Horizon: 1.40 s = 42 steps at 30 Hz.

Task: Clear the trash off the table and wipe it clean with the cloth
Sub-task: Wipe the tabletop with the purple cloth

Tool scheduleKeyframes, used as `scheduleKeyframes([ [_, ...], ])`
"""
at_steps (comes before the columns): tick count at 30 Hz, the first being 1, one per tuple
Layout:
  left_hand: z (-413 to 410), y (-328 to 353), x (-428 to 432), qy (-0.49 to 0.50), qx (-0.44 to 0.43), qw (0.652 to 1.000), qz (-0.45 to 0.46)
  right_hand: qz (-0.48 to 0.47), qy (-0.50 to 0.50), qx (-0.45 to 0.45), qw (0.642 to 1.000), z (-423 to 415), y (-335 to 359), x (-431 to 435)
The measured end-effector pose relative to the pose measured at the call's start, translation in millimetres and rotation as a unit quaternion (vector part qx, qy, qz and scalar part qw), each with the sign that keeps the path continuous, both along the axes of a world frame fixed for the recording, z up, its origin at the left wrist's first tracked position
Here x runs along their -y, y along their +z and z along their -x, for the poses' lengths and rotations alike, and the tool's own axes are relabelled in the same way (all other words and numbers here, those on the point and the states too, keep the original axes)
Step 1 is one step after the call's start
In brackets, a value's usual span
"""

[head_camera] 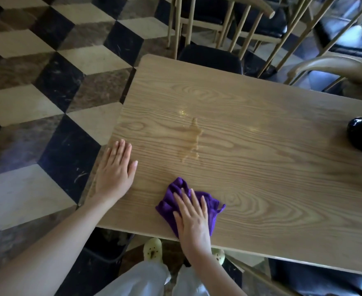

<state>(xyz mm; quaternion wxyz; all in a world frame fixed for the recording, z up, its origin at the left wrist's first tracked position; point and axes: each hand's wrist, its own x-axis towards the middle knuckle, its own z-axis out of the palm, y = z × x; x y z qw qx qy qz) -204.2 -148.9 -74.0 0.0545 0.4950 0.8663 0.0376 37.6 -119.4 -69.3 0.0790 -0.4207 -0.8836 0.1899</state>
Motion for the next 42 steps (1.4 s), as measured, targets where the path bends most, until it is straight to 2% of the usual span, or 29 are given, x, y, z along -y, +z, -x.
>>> scheduleKeyframes([
  [5,0,-1,0,0.005,-0.018,1.000,-0.012,-0.056,0.044,0.032,0.997,22,-7,-15],
  [11,1,-7,1,-0.001,-0.034,0.999,-0.007,-0.096,0.024,0.024,0.995,65,-12,-76],
  [14,2,-10,0,0.002,-0.037,0.999,0.003,-0.112,-0.019,0.012,0.994,90,-10,-126],
  [19,2,-13,-2,0.010,-0.038,0.999,0.005,-0.081,-0.030,0.012,0.996,116,-10,-185],
  [23,0,-13,-1,0.010,-0.038,0.999,-0.003,-0.066,-0.057,-0.022,0.996,138,-9,-230],
  [27,0,-13,-1,0.009,-0.042,0.999,-0.010,-0.051,-0.034,-0.050,0.997,157,-8,-260],
  [32,1,-14,0,0.012,-0.041,0.999,0.009,-0.050,0.026,-0.074,0.996,147,-11,-245],
  [37,8,-10,0,0.012,0.026,1.000,-0.011,-0.031,0.088,-0.092,0.991,104,-14,-200],
  [42,7,-6,-30,-0.003,0.028,0.998,-0.050,-0.089,0.073,-0.108,0.987,45,-17,-161],
])
